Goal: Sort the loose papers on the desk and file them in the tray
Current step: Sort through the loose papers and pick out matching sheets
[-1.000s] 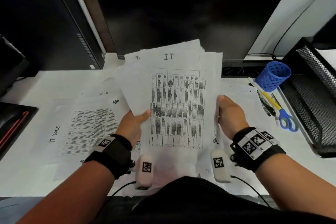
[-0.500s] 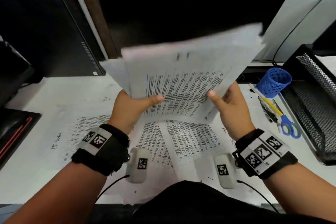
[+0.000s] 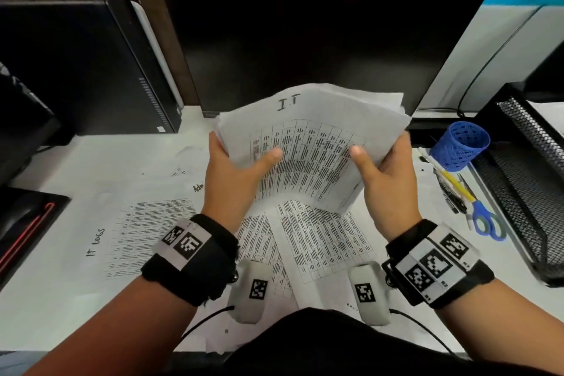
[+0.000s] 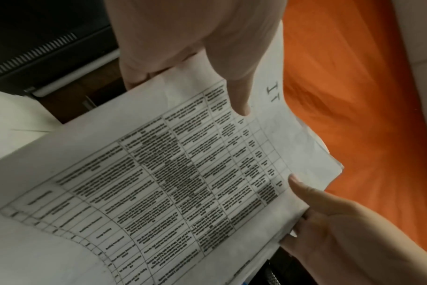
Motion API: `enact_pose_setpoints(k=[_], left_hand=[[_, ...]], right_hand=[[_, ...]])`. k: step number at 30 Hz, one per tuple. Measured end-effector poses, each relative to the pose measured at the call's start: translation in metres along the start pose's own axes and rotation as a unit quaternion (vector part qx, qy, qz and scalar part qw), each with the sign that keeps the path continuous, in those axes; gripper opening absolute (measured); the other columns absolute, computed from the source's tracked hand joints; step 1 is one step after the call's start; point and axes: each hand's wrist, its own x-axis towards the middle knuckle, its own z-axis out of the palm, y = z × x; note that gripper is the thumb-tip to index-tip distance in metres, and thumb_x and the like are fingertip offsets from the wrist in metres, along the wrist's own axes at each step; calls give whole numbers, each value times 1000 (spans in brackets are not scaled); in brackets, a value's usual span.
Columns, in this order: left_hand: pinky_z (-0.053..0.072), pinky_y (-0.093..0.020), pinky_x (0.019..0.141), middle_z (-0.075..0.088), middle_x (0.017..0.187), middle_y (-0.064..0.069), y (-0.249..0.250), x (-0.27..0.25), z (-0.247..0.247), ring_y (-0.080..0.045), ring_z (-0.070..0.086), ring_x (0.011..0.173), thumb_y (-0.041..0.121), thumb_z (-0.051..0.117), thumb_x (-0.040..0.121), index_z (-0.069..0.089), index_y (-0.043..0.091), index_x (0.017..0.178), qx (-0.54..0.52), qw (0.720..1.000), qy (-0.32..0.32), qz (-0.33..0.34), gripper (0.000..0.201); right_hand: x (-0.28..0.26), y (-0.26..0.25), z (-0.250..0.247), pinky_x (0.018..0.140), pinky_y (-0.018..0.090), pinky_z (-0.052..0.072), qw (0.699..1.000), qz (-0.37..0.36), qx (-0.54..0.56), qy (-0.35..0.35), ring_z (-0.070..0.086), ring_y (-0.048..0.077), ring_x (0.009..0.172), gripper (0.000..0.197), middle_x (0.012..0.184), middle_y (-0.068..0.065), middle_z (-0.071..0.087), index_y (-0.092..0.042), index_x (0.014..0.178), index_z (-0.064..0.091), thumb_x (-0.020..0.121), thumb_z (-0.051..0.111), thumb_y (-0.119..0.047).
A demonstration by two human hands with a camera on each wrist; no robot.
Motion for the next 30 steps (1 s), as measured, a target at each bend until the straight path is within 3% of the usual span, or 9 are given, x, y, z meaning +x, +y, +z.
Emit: enact_pose_setpoints(k=[4,7,9,11,14,18,22,27,30], left_hand=[[46,-23,92,60,118,13,-6,7,-2,-2,57,109,29,75,78,36,36,121,-10,1000,20,-12,58],[45,-27,95,58,122,10,-14,10,1,-2,56,110,17,69,84,33,25,132,-27,999,15,-25,60],[44,-29,97,58,123,8,-21,11,4,-6,56,112,13,66,86,34,25,132,-51,998,1,-42,58],[43,-30,97,59,123,10,-29,12,7,-6,56,113,20,68,85,39,35,124,-51,997,-17,-51,50],[43,-29,97,60,122,13,-34,10,11,-6,55,114,37,66,80,43,48,112,-42,997,-23,-60,41],[44,-27,97,63,120,13,-38,10,14,-4,57,113,29,57,93,50,31,128,-58,997,1,-59,36],[40,-19,95,60,116,20,-34,9,10,3,55,111,22,54,96,48,31,128,-73,995,29,-55,34],[43,-23,94,62,116,19,-34,6,7,3,57,110,24,54,96,48,37,122,-82,995,8,-58,31],[42,-11,81,60,107,24,-30,1,13,17,57,95,21,49,98,44,49,104,-74,996,-4,-52,30]], right_hand=[[14,-18,-1,90,24,49,997,-69,20,17,55,7,108,55,121,-5,50,-16,134,32,88,60,-4],[22,-36,0,102,27,43,986,-160,-46,9,50,11,117,65,132,-9,44,-29,140,25,90,58,-5],[30,-40,1,101,8,33,970,-195,-148,-17,42,-10,118,52,130,-10,44,-27,138,37,92,56,-10],[38,-38,2,82,-4,30,960,-176,-217,-13,41,-21,98,31,115,-2,50,-23,124,53,93,54,-18],[43,-37,2,69,2,34,967,-155,-198,37,48,-8,83,9,98,-8,53,-23,101,47,94,50,-19],[41,-39,4,68,3,36,974,-165,-140,70,47,-11,74,11,87,-19,45,-18,98,41,95,48,-11],[36,-28,0,82,17,47,993,-109,-18,48,57,-3,90,27,102,-10,56,-22,109,41,91,58,-10],[12,20,-4,99,39,48,995,58,-69,-29,59,10,111,33,119,-7,63,-20,124,51,92,56,-15],[3,26,1,104,33,44,996,62,-62,-19,56,5,116,35,122,-9,61,-19,131,49,97,48,-12]])
